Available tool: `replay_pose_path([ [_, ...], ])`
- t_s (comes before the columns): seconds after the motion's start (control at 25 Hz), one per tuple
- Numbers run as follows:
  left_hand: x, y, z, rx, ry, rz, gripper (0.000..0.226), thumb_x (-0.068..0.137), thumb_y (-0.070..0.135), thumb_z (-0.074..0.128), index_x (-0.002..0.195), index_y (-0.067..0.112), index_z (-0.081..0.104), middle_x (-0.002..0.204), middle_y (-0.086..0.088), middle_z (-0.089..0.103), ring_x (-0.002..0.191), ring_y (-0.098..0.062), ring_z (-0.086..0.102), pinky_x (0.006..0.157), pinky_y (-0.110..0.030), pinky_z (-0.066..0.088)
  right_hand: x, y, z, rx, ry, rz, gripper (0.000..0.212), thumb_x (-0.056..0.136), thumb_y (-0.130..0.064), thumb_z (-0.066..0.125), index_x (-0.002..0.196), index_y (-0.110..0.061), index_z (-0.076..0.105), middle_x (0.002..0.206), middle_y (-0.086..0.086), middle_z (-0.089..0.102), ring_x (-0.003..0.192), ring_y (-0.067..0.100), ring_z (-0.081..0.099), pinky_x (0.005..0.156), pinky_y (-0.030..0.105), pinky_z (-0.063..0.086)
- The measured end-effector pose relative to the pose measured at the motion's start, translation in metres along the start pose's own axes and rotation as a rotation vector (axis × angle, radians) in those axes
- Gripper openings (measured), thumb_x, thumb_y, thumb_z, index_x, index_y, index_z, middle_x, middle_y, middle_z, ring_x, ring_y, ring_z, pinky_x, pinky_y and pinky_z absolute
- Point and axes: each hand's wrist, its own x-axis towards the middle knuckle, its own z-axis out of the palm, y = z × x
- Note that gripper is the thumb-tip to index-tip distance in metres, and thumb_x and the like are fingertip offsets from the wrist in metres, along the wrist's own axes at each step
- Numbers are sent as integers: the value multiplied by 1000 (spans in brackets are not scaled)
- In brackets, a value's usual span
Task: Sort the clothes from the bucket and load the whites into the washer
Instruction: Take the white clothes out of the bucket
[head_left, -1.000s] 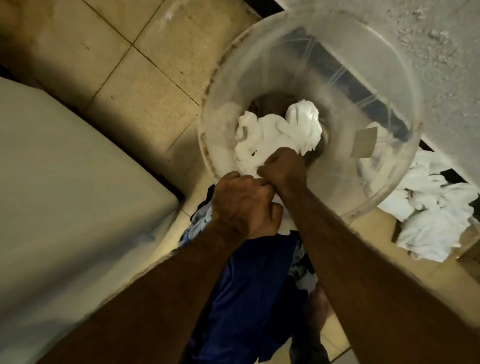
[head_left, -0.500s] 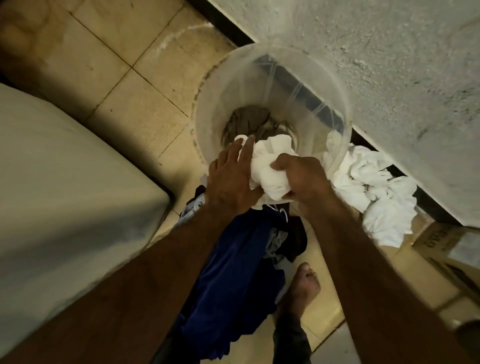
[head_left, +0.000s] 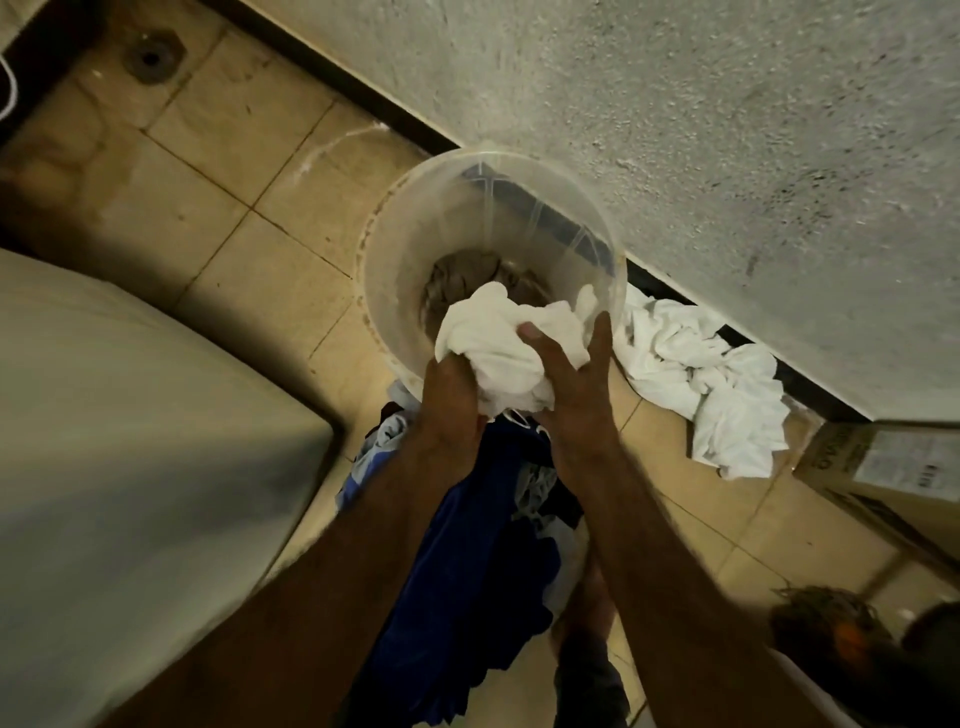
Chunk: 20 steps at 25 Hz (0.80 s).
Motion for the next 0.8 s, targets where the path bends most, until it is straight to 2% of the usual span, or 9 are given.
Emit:
replay_pose_path([
  [0.08,-6,2,3,-178,-53,-60,51,109,24,19,147,1,42,148,-25,49,137,-42,46,118,-55,34,1,2,1,-2,-17,-60,114,56,-55,88,155,-38,33,126,-30,61,113,-3,66,94,29,59],
  [0.2,-11,1,7,-247,-31,-109,53,109,29,20,149,2,40,149,-25,47,137,-40,46,114,-53,38,-4,1,1,-62,12,-152,64,62,-51,84,120,-24,72,111,-7,77,103,8,73,84,26,58],
  [0.36,-4,-5,-4,-170,32,-171,49,107,21,26,148,-3,41,149,-29,46,141,-41,41,121,-52,29,-13,-6,-10,-62,85,-269,18,68,-32,83,85,-27,78,88,-7,80,85,9,76,70,19,56],
  [0.44,-10,-2,-15,-247,-125,-222,56,94,17,35,146,-3,44,149,-28,47,141,-44,42,121,-55,27,-17,-8,-17,-16,36,-236,20,67,-29,84,86,-25,80,91,-2,81,89,13,77,72,22,58],
  [0.56,-20,-1,-22,-354,-328,-262,81,70,24,47,146,-2,44,155,-25,40,144,-45,36,121,-58,22,-26,-11,-30,107,-26,-111,47,63,-38,80,104,-15,78,105,4,79,103,21,75,85,34,61],
  [0.64,-19,-8,-9,-334,-349,-253,72,80,28,43,147,0,44,153,-24,43,143,-44,39,121,-57,25,-27,-11,-42,53,-12,-142,34,69,-35,79,99,-19,76,97,-11,80,96,4,74,78,22,60],
  [0.68,-16,-14,1,-315,-332,-242,65,89,30,38,146,2,47,150,-23,48,140,-42,44,119,-55,30,-26,-10,-48,17,-16,-188,20,75,-26,79,95,-25,73,89,-24,77,90,-7,72,73,16,56],
  [0.72,-14,-21,11,-293,-302,-226,59,96,33,34,145,4,50,146,-21,54,136,-39,50,116,-52,37,-27,-9,-53,-8,-27,-239,21,82,-15,78,95,-29,69,87,-31,75,89,-14,69,72,12,54],
  [0.8,-10,-37,34,-251,-256,-198,51,103,35,31,139,7,56,135,-17,64,125,-33,61,104,-45,50,-29,-4,-67,11,-56,-313,33,85,-11,78,109,-30,67,104,-27,75,104,-7,68,84,10,52],
])
